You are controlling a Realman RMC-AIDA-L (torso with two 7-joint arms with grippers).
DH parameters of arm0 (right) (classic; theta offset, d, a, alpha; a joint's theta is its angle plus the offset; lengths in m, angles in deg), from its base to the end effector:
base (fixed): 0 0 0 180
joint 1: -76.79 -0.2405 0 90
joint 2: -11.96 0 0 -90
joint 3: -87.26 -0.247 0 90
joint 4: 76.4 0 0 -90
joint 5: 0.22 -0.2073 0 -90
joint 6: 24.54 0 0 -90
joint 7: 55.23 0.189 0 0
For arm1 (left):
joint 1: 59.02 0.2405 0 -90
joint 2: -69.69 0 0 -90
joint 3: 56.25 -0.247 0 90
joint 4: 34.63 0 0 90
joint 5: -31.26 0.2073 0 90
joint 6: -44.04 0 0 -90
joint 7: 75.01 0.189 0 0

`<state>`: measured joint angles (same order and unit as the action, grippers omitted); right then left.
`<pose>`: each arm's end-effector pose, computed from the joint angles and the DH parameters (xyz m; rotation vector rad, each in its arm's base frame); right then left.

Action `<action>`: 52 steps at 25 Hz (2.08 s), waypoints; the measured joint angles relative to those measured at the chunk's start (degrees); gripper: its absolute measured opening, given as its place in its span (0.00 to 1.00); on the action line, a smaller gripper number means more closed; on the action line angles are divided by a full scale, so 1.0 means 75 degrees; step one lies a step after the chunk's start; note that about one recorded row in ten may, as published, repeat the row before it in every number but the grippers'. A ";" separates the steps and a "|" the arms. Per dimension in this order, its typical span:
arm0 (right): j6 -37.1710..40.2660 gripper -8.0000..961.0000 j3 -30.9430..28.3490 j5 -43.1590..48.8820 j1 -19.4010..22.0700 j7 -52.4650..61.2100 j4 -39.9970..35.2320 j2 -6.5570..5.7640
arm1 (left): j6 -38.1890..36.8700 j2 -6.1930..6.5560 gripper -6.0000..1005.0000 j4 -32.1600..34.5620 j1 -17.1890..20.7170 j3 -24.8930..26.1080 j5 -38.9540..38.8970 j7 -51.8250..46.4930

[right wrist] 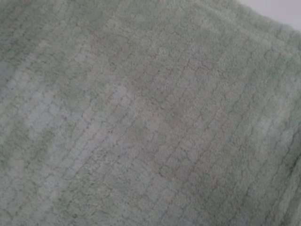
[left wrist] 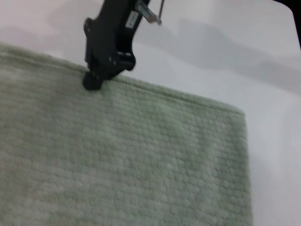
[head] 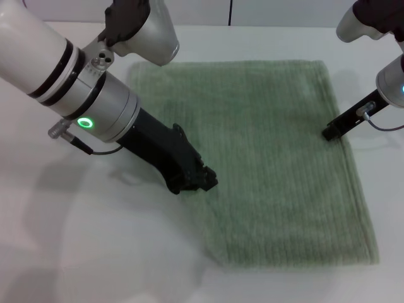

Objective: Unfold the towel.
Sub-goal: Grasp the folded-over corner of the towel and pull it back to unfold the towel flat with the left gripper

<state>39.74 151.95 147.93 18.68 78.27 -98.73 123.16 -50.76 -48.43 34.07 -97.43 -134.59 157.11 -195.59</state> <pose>0.2488 0.4317 -0.0507 -2.5042 1.0698 -0.5047 -0.1416 0.3245 -0.0643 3.0586 0.4446 -0.1920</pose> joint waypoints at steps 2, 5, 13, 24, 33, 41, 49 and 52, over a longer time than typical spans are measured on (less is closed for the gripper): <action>0.0000 0.01 0.0000 0.0002 -0.0001 0.0000 0.0000 -0.0002 | -0.0108 0.0004 0.06 0.0022 0.0015 0.0032 0.0006 -0.0003; 0.0001 0.01 0.0000 0.0005 -0.0004 -0.0032 0.0000 -0.0003 | -0.0246 0.0006 0.06 0.0148 0.0073 0.0161 0.0015 -0.0005; 0.0031 0.01 0.0000 0.0006 -0.0053 -0.0054 0.0004 -0.0003 | -0.0605 0.0018 0.06 0.0319 0.0130 0.0313 0.0015 0.0054; 0.0045 0.01 -0.0001 0.0099 -0.0089 -0.0053 0.0012 -0.0003 | -0.0799 0.0023 0.07 0.0327 0.0227 0.0322 0.0087 0.0091; 0.0022 0.01 -0.0001 0.0100 -0.0102 -0.0054 0.0012 -0.0003 | -0.0826 0.0024 0.07 0.0332 0.0283 0.0321 0.0493 0.0110; 0.0006 0.01 -0.0001 0.0100 -0.0112 -0.0057 0.0012 -0.0003 | -0.0904 0.0033 0.07 0.0345 0.0377 0.0261 0.0562 0.0215; -0.0008 0.01 -0.0001 0.0100 -0.0152 -0.0057 0.0015 0.0007 | -0.1004 0.0034 0.07 0.0124 0.0288 0.0424 0.0688 0.0375; -0.0013 0.01 -0.0001 0.0100 -0.0161 -0.0057 0.0039 0.0010 | -0.1027 0.0038 0.11 0.0111 0.0314 0.0463 0.0691 0.0504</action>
<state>39.64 151.94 148.68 17.48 77.85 -98.44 123.24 -58.46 -48.15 34.90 -95.08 -131.12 162.29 -191.81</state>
